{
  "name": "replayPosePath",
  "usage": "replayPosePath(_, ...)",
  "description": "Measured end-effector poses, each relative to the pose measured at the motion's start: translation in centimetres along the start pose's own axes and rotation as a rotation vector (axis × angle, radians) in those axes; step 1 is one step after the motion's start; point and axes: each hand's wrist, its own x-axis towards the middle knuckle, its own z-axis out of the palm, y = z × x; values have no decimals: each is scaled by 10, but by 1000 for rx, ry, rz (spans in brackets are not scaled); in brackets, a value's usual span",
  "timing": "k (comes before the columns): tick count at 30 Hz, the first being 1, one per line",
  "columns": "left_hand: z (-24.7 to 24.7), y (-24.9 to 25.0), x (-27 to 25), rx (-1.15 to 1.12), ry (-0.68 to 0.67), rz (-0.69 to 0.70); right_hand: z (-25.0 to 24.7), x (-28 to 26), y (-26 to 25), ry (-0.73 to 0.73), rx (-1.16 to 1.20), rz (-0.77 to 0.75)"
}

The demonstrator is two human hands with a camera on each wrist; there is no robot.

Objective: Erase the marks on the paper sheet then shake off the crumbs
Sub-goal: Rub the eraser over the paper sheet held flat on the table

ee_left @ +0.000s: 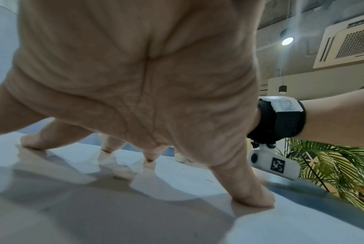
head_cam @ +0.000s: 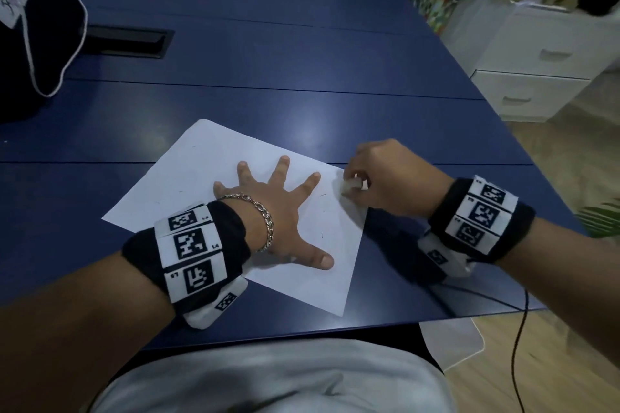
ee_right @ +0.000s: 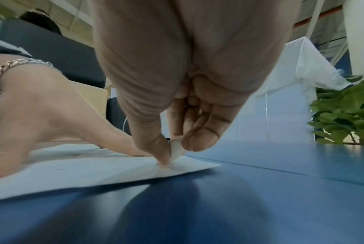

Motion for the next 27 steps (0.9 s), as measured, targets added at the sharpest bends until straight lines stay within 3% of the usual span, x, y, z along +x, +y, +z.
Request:
replayPosePath(5,-3,1,1,6,-15,-5,3,-16,-24,-168,17,-153)
replayPosePath(11,-11,-2,4,-1,-75,20,-13,14,22,-53,13,-5)
replayPosePath(15,-16,-10,-1,76,-18,65,-19,4,25,5,76,27)
replayPosePath(19,-25,-6,3,67,56,101,-16,-8,16,-46,105,-39)
replayPosePath(27,-11,0,10,53,-39,70,3,-9,-6,-87,61,-82)
